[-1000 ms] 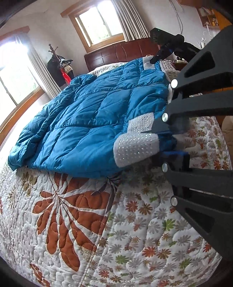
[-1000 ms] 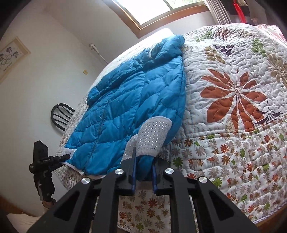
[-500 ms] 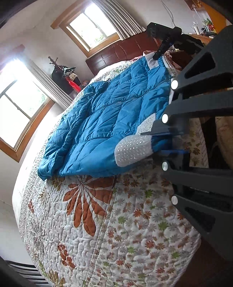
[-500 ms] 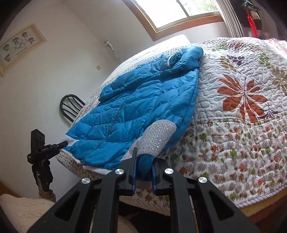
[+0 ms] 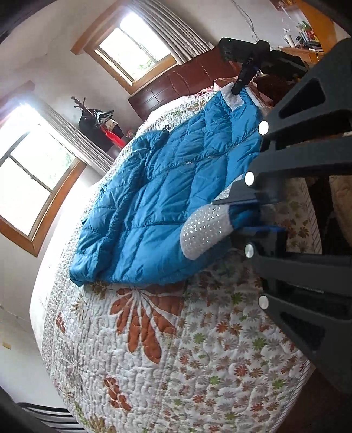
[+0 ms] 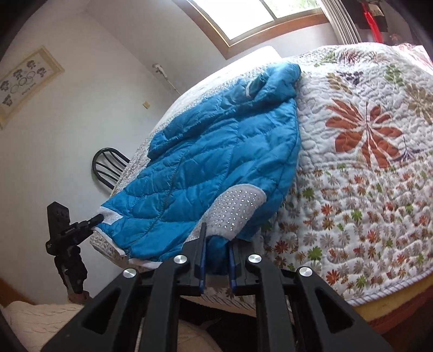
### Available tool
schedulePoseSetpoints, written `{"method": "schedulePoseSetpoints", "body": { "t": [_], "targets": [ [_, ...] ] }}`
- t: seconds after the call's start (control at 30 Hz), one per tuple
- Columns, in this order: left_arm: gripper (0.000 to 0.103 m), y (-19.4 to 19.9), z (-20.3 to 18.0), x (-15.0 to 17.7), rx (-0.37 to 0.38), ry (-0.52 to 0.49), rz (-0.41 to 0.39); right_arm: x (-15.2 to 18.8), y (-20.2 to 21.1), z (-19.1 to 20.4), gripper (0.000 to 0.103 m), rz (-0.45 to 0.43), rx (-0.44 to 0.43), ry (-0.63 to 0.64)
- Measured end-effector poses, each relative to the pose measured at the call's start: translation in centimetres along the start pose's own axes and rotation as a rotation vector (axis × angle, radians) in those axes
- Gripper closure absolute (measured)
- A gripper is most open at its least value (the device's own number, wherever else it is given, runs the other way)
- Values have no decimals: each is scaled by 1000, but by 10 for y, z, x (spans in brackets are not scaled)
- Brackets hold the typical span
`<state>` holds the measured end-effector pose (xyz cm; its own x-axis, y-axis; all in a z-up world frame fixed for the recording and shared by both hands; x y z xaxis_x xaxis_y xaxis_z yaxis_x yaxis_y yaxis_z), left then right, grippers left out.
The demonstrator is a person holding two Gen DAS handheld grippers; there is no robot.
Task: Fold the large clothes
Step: 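Lift the hem with both grippers and fold it over toward the collar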
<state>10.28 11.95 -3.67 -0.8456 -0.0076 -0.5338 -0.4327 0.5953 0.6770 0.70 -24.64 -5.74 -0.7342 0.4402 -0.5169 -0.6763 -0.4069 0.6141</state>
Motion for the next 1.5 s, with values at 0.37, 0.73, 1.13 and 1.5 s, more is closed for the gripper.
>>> {"method": "schedulePoseSetpoints", "body": {
  "t": [0.37, 0.73, 1.13, 1.5],
  "targets": [
    [93, -5, -29, -110, 62, -48, -74, -126, 10, 14, 91, -58, -80, 25],
    [92, -83, -18, -224, 30, 37, -42, -245, -54, -23, 91, 45, -64, -128],
    [92, -202, 45, -270, -123, 159, 143, -288, -160, -93, 91, 202, 37, -281],
    [81, -195, 53, -273, -53, 184, 177, -290, -154, -94, 82, 204, 0, -268]
  ]
}}
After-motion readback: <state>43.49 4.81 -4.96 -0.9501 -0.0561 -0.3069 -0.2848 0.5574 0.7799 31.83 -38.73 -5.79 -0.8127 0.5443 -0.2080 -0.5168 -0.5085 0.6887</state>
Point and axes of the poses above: each gripper's, at about its wrist camera, not at the fingertips, and y roughly against the way its jaws point, z to its left, x to its underside, the point moved 2 cm from there along -y, roughly the way its jaws point, and after that the axes turned 4 degrees about z, right-handed, at the moved point
